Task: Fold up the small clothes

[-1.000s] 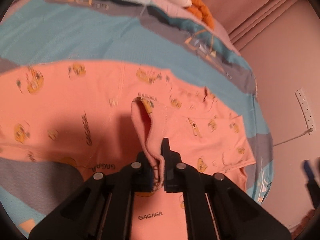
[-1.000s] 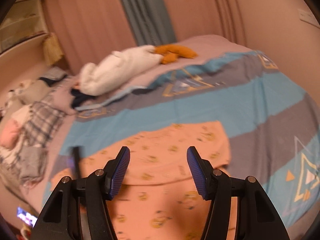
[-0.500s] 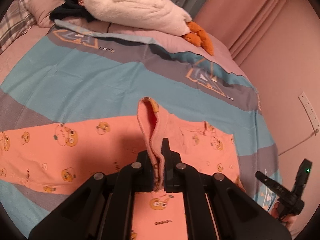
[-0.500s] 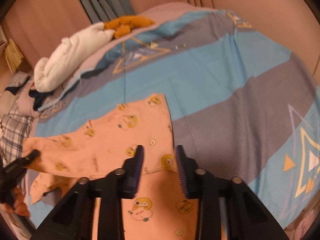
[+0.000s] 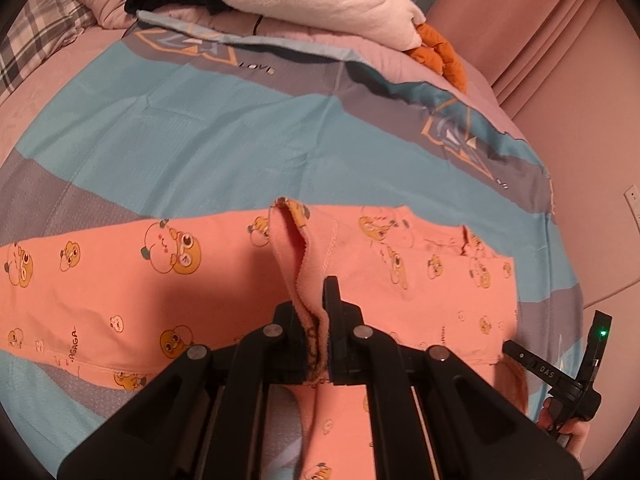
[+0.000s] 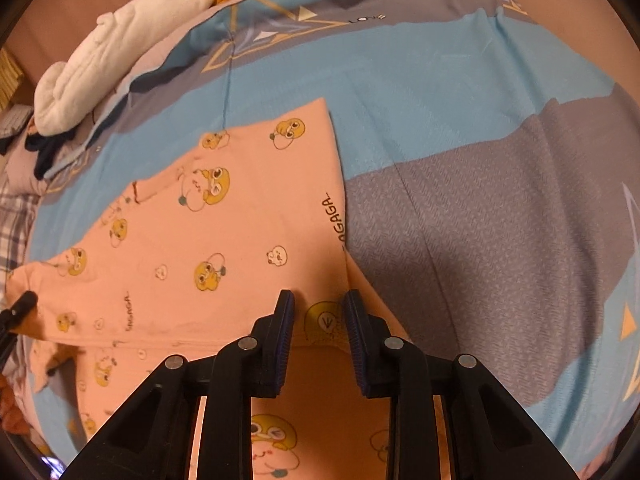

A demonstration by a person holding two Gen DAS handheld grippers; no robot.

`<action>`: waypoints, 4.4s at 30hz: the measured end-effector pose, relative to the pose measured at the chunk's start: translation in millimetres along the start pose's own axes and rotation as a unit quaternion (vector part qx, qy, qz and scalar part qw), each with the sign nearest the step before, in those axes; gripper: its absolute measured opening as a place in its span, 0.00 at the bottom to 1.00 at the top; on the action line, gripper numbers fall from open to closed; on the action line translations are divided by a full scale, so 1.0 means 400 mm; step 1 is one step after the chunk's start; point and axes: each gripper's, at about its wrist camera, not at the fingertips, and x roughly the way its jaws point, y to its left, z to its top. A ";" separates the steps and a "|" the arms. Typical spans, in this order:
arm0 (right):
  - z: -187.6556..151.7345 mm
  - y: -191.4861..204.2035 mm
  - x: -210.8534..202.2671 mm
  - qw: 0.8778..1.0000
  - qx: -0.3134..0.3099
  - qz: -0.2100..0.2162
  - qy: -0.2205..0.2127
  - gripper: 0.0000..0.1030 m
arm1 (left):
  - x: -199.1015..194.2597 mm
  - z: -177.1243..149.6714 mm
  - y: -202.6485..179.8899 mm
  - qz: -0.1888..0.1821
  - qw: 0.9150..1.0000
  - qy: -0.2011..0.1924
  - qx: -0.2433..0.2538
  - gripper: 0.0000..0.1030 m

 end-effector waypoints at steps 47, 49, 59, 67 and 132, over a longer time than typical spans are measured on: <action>-0.001 0.011 0.030 1.000 -0.015 -0.014 -0.003 0.27 | 0.069 -0.055 0.084 0.022 0.998 0.055 -0.015 0.14; 0.000 0.010 0.032 1.000 -0.015 -0.014 -0.003 0.27 | 0.068 -0.061 0.086 0.021 0.998 0.054 -0.014 0.16; 0.001 0.014 0.036 1.000 -0.016 -0.017 -0.004 0.27 | 0.052 -0.059 0.124 0.034 0.998 0.046 -0.032 0.17; 0.000 0.020 0.040 1.000 -0.017 -0.022 -0.005 0.27 | 0.071 -0.067 0.136 0.039 0.997 0.046 -0.043 0.17; -0.141 0.212 -0.263 0.973 -0.122 0.134 -0.143 0.94 | -0.253 -0.224 0.700 0.029 0.868 -0.218 -0.446 0.06</action>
